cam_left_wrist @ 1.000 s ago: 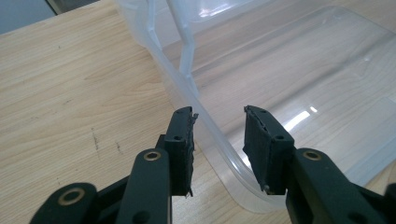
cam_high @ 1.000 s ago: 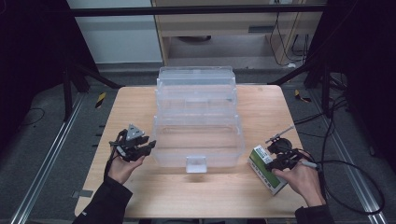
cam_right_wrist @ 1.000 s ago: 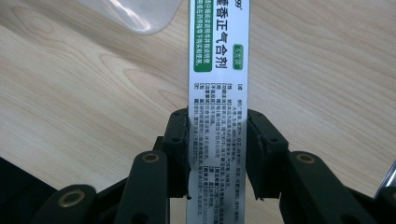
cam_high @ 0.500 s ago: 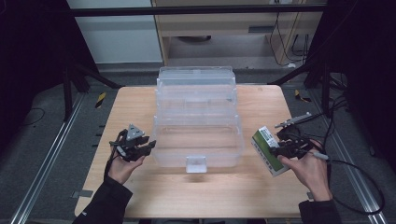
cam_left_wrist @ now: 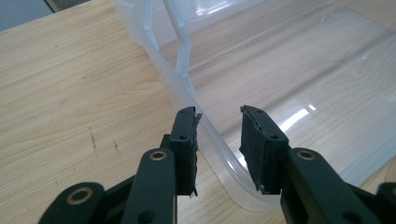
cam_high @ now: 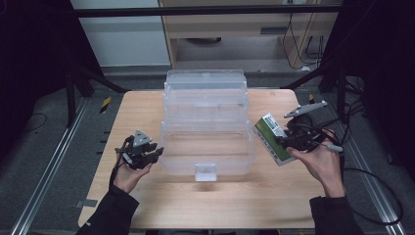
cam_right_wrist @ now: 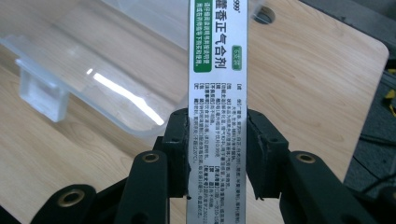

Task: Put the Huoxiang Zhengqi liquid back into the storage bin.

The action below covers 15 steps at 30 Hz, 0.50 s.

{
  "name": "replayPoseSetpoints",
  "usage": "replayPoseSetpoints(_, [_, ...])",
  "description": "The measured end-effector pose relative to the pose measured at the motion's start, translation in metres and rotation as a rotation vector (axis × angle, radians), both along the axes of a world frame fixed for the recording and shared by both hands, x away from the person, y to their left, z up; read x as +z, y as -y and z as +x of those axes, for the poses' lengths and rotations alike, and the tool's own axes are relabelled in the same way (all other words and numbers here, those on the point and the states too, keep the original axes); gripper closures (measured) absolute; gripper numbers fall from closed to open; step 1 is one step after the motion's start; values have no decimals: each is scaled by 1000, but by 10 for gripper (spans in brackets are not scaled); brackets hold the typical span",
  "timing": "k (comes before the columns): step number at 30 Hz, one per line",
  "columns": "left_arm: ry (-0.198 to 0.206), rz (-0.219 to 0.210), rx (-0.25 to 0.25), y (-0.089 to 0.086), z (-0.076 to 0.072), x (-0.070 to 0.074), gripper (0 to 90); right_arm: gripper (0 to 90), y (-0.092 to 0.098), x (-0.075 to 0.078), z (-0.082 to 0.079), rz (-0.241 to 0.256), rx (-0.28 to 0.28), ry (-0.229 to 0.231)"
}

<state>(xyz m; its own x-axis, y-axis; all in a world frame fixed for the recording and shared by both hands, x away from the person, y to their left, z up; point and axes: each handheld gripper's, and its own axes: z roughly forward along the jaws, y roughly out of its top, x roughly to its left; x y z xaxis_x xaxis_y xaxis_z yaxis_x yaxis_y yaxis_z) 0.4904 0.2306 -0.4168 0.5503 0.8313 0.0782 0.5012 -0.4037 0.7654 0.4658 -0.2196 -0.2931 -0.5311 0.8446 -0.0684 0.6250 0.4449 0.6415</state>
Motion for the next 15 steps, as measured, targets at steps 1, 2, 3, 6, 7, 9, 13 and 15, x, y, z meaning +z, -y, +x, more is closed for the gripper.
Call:
replayPoseSetpoints(1, [0,0,0,0,0,0,652,642,-1,1,2,3,13,3])
replayPoseSetpoints(2, [0,1,0,0,0,0,652,642,-3,3,3,1,26,5])
replayPoseSetpoints(3, [0,1,0,0,0,0,652,642,-4,4,5,1,37,12])
replayPoseSetpoints(6, [-1,-2,-1,0,0,0,652,643,-8,8,10,-11,67,27])
replayPoseSetpoints(7, [-3,-2,-1,0,0,0,652,643,-9,9,11,-12,73,27])
replayPoseSetpoints(9, [-3,-1,-1,0,0,0,652,643,-13,12,14,-17,97,23])
replayPoseSetpoints(13, [-3,-2,-2,0,0,0,652,643,-18,15,19,-16,146,18])
replayPoseSetpoints(15, [-4,-2,-2,0,0,0,652,644,-21,15,21,-11,172,21])
